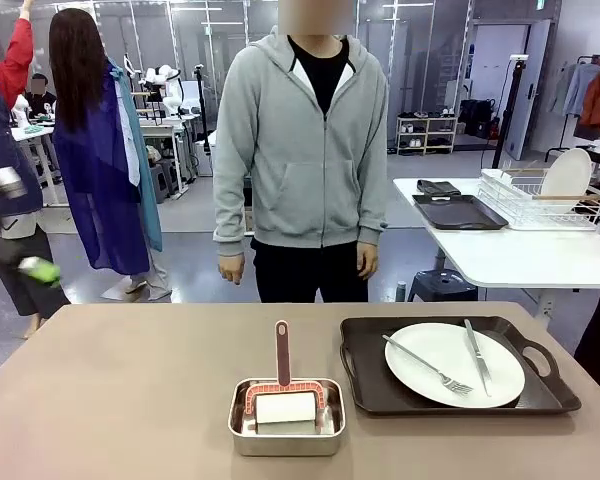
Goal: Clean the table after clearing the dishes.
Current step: When the right (or left) Handle tray is removed, use the right hand (or left hand) to clean the right (or left) side of the table with the Lint Roller.
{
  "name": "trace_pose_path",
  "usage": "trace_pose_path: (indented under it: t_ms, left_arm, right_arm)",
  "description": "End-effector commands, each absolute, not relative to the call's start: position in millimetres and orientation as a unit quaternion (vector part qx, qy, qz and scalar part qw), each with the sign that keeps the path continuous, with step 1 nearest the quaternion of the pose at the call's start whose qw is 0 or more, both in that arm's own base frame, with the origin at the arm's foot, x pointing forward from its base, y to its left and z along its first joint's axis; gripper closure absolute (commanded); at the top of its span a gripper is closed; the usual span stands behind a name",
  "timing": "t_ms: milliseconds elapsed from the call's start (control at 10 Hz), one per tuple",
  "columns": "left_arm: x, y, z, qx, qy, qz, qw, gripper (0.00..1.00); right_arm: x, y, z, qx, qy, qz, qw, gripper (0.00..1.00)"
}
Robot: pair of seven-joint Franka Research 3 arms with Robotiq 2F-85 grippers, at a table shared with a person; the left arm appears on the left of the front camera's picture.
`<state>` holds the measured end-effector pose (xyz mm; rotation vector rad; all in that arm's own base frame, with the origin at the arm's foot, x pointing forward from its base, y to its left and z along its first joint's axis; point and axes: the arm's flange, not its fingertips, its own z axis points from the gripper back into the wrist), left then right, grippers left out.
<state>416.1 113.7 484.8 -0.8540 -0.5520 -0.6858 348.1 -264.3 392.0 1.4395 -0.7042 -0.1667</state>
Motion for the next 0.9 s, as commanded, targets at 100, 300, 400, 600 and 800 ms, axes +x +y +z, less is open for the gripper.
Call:
trace_pose_path:
  t_ms: [100, 300, 400, 600, 800]
  left_arm:
    - [362, 242, 447, -0.486, -0.271, -0.209, 0.804, 0.00]
    - [335, 305, 435, -0.543, -0.294, -0.167, 0.769, 0.00]
    - [325, 334, 423, -0.558, -0.290, -0.144, 0.764, 0.00]
    - [316, 359, 409, -0.564, -0.269, -0.147, 0.767, 0.00]
    - [334, 365, 407, -0.544, -0.276, -0.143, 0.780, 0.00]
  right_arm:
    - [346, -261, 395, 0.646, -0.318, -0.073, 0.690, 0.00]
    - [346, -261, 395, 0.646, -0.318, -0.073, 0.690, 0.00]
    - [346, -261, 395, 0.646, -0.318, -0.073, 0.690, 0.00]
    - [346, -261, 395, 0.646, -0.318, -0.073, 0.690, 0.00]
    - [346, -261, 395, 0.646, -0.318, -0.073, 0.690, 0.00]
